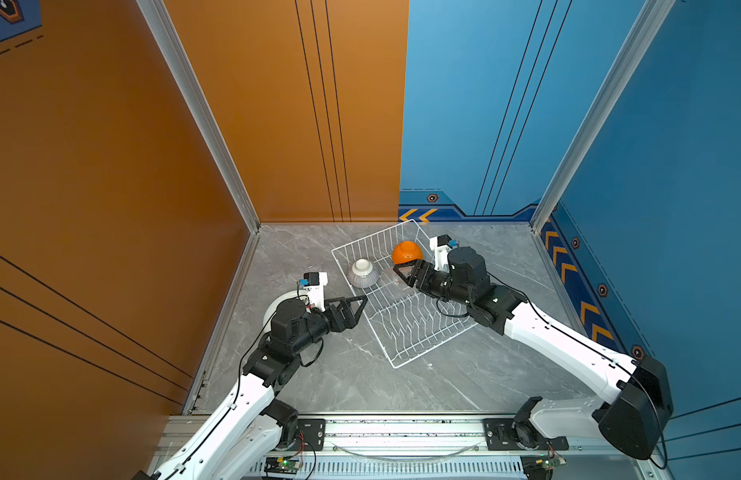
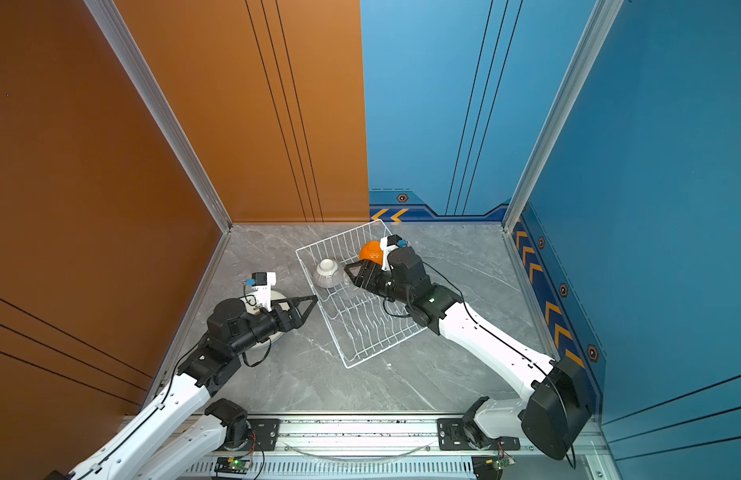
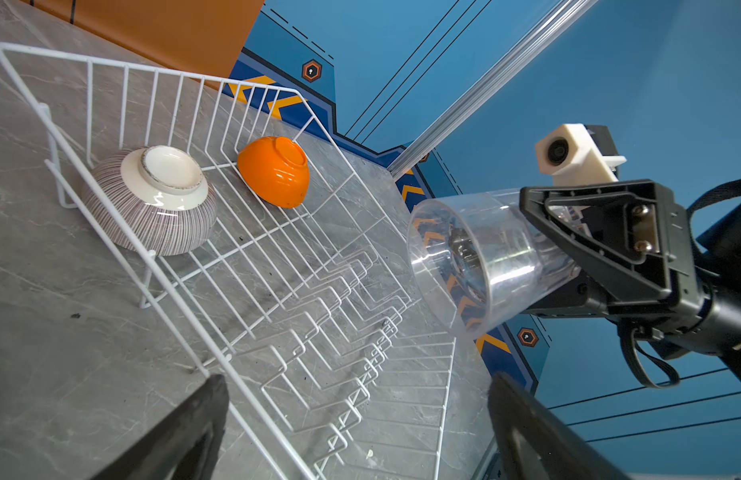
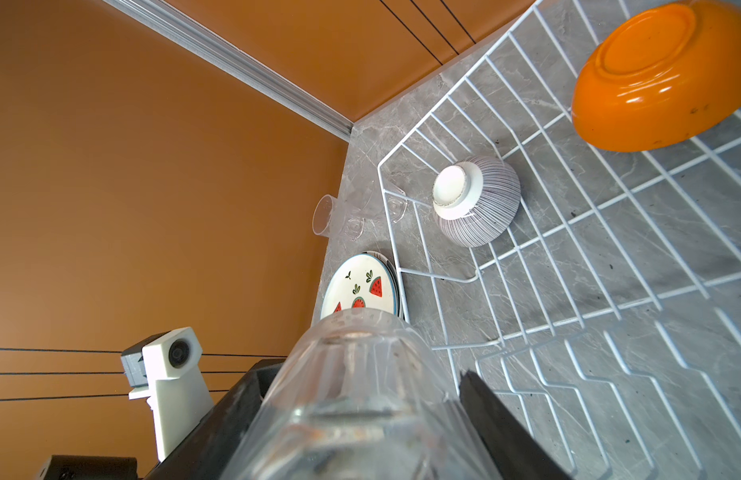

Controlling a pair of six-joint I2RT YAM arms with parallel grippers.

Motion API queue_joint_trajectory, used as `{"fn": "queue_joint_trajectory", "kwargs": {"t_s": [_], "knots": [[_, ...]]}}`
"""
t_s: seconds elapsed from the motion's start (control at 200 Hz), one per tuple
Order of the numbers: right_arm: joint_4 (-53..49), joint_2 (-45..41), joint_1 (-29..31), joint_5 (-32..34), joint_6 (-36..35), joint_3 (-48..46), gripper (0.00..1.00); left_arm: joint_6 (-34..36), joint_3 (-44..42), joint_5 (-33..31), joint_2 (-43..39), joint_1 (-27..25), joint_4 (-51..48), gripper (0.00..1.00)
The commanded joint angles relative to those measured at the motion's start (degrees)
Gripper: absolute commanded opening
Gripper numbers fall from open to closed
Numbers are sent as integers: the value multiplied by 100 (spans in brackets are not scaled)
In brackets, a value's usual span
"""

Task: Unload the mixed dishes from the dish rack
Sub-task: 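Lift the cup toward the left gripper while the left reaches over the rack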

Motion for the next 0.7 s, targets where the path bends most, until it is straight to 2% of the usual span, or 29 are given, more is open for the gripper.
{"fn": "queue_joint_trajectory", "kwargs": {"t_s": [0.0,0.12,0.24,0.395,0.521,0.696], "knots": [[335,-23,20,-97,115,89,52,4,29,174,142,-97,383,98],[379,-53,211,-104,124,64,52,48,85,203,318,-195,517,98],[392,-103,222,-49,145,1,52,129,138,261,381,-283,557,98],[357,-115,225,-62,166,-20,52,126,75,1,408,-365,625,99],[421,-117,224,-96,225,-63,52,85,74,100,555,-381,831,100],[437,-147,219,-98,232,-86,53,104,125,207,671,-468,1004,94]]}}
